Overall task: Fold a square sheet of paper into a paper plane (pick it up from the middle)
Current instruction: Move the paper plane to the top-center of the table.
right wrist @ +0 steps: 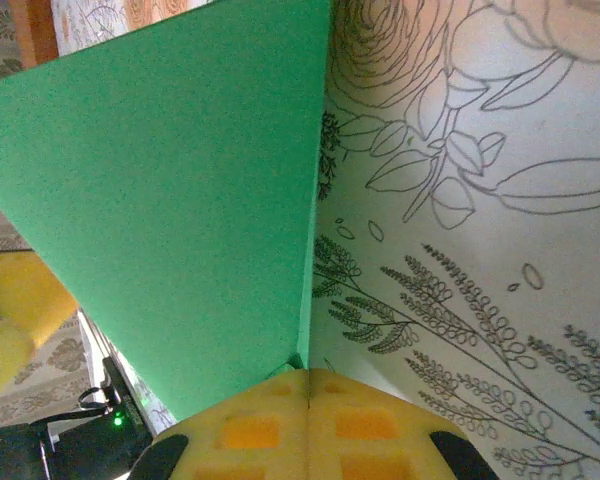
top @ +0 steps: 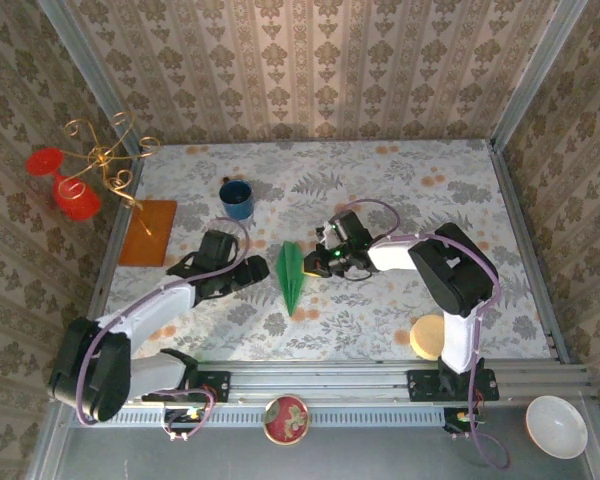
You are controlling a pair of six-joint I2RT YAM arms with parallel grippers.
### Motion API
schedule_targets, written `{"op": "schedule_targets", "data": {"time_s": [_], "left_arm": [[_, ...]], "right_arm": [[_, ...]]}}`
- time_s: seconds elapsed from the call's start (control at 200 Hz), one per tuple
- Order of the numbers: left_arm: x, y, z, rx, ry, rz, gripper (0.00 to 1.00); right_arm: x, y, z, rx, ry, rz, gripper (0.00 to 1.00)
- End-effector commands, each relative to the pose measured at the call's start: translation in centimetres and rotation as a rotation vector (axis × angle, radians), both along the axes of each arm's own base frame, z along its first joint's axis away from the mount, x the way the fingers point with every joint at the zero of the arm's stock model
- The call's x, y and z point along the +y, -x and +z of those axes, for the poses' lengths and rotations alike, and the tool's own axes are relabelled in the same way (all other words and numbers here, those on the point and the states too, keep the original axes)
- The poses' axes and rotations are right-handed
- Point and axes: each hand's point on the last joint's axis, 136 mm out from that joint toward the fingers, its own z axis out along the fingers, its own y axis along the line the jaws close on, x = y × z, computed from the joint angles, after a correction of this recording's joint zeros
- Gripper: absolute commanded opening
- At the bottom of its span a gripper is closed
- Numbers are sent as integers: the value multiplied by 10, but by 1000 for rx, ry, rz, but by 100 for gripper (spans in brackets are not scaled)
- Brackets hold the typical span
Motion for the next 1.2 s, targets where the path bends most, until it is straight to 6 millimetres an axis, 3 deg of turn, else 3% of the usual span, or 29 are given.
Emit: {"op": "schedule_targets", "data": {"time_s": [0.0, 0.15, 0.5, 0.715, 0.97, 1.195], "left_arm": [[-17, -10, 10, -16, 33, -5, 73], [-41, -14, 12, -11, 103, -55, 70], [-68, -27, -6, 70, 82, -117, 34], [-63, -34, -13, 86, 37, -96, 6], [-36, -33, -5, 27, 13, 12, 3], [-28, -23, -18, 48, 29, 65, 4]], "right_arm": [[-1, 0, 2, -9, -36, 19, 2], [-4, 1, -1, -8, -31, 16, 2], [-6, 0, -1, -13, -37, 15, 2], [-12, -3, 5, -25, -40, -12, 1], [-33, -10, 16, -57, -37, -91, 0], [-38, -8, 7, -42, -13, -118, 0]]}}
